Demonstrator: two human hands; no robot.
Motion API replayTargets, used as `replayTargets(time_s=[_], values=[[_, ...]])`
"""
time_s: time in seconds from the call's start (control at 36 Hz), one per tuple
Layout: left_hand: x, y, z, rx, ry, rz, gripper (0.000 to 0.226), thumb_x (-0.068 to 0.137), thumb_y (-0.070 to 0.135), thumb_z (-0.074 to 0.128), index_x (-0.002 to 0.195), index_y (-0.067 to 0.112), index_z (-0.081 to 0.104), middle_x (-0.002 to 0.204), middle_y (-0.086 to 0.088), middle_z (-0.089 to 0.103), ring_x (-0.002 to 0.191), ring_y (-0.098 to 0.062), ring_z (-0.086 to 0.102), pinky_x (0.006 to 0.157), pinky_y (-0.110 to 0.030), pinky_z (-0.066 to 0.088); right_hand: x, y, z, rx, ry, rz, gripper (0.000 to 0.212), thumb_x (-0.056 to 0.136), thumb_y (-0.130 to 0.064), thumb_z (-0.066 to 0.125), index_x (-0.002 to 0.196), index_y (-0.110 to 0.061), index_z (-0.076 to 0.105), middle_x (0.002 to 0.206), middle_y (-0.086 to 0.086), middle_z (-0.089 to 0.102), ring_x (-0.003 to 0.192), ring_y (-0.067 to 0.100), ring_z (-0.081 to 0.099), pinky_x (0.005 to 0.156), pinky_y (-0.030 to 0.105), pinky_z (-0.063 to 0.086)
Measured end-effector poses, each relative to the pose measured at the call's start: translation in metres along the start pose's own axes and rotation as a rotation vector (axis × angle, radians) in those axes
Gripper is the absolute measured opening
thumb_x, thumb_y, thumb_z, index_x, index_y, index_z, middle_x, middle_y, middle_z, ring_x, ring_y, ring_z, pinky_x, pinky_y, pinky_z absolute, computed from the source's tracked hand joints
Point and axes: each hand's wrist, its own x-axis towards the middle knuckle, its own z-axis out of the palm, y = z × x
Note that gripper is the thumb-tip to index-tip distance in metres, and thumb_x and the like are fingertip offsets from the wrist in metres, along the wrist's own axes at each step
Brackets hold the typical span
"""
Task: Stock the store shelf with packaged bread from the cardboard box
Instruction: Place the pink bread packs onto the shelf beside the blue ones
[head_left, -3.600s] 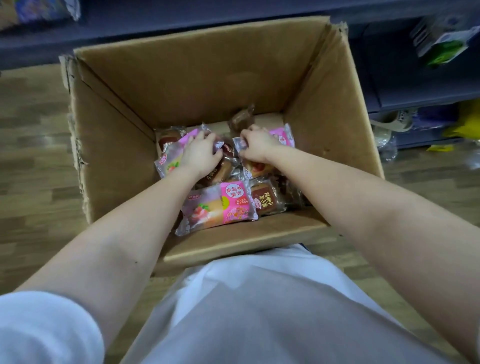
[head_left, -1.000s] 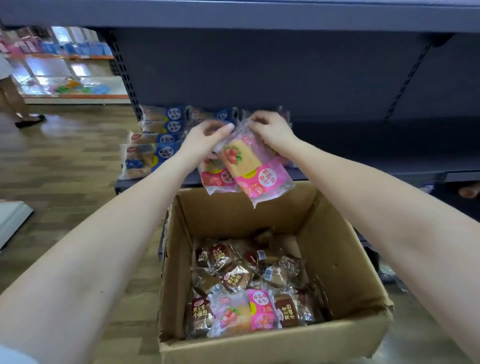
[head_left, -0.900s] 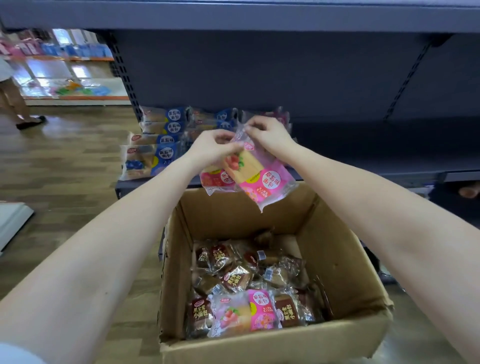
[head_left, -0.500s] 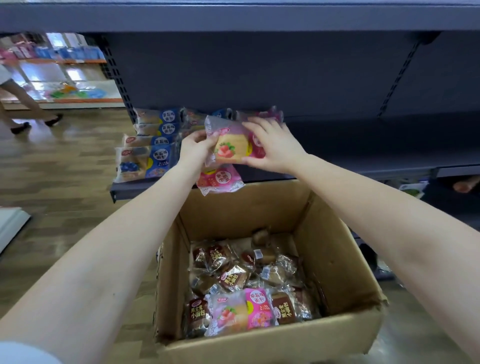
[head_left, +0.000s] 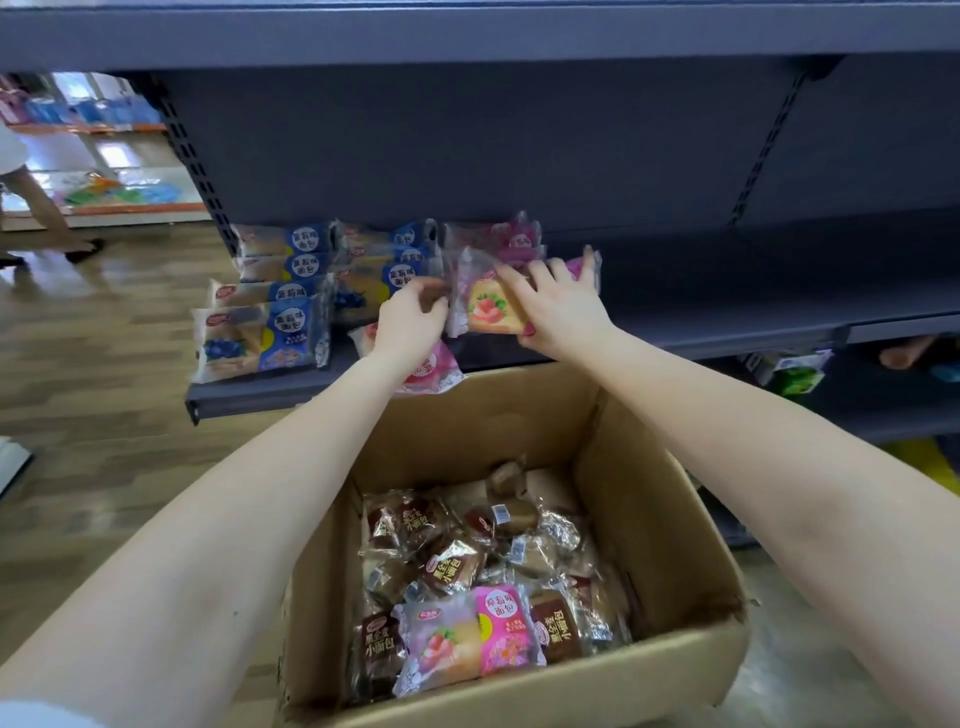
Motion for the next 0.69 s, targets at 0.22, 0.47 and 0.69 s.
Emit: replayTargets(time_s=[0.22,0.47,0.69], values=[[0.005,-0.029,0.007,0.439,-0.029,-0.106,0.047,0.094,0.028,0.045,0.139,0.016,0.04,0.136,-0.017,0.048,0.125,-0.042,0.041,0.108,-0.052,0.026,-0.005,0.009,0.017,0.009,-0.167,0.001,0.093,0.079,-0.04,0.069,0.151,-0.024,0.013,0.14,0.009,0.039,0.127,0.032,0.036,0.104,0.071,0.011],[0.0,-0.045,0.014,0.5,-0.019,-0.082,0.045,0.095,0.03,0.04,0.139,0.019,0.042,0.147,-0.014,0.04,0.134,-0.039,0.032,0.114,-0.054,0.015,0.003,-0.006,0.035,0.081,-0.211,-0.036,0.088,0.085,-0.045,0.06,0.152,-0.026,0.006,0.144,0.007,0.037,0.134,0.03,0.031,0.108,0.065,0.011],[-0.003,-0.036,0.013,0.57,-0.078,-0.139,0.064,0.088,0.057,0.047,0.143,0.025,0.036,0.148,-0.012,0.036,0.137,-0.04,0.025,0.112,-0.059,0.014,-0.003,-0.004,0.039,0.13,-0.185,0.036,0.087,0.083,-0.043,0.061,0.151,-0.025,0.009,0.142,0.009,0.039,0.131,0.03,0.033,0.108,0.063,0.014]])
